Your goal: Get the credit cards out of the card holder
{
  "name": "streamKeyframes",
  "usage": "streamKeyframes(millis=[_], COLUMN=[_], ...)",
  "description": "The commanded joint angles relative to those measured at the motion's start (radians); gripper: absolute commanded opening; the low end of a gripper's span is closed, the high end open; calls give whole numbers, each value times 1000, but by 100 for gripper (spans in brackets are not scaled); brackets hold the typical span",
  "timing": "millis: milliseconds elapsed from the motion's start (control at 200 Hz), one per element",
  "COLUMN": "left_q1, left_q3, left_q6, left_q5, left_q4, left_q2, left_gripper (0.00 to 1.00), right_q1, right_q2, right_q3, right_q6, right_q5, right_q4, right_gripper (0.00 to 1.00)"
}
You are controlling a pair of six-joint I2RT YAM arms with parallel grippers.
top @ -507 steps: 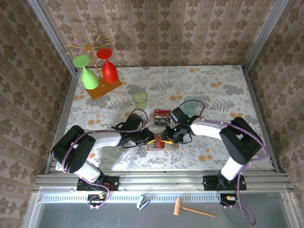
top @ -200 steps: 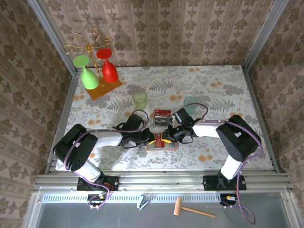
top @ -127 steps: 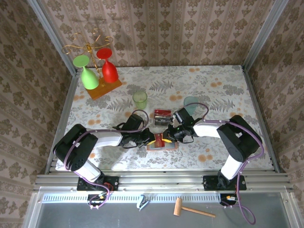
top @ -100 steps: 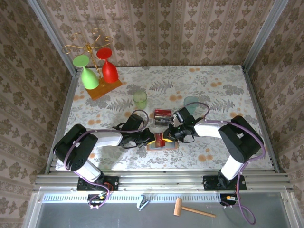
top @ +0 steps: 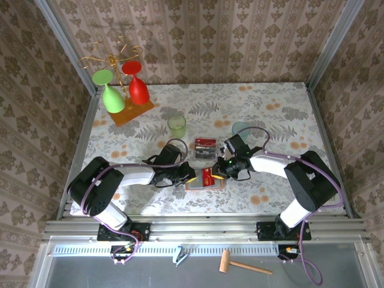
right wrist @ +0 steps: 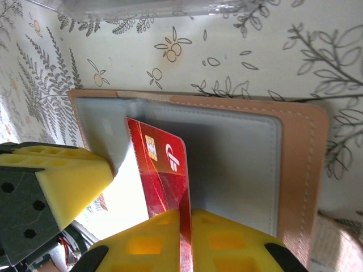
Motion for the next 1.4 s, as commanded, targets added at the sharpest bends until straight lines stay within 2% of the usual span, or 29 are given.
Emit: streamKeyframes(millis=[0, 585, 975, 1395], left_q1=[-2, -3, -2, -3], left_q3=[-24, -47, -46, -42], left_q6=[0, -17, -18, -18], left_q5=[0, -2, 0, 3], left_q4=[-6, 36, 42, 43], left_q2=[-1, -5, -4, 0], left_gripper=[11, 11, 11, 11], right_q1=[-6, 35, 84, 89], right_q2=[-34, -46, -38, -58], right_q3=[26, 92, 86, 78], right_q6=[-31, -53, 23, 33], right_q5=[65, 140, 96, 102], right_q4=[-94, -181, -129, -147], right_gripper=[10, 10, 17, 13])
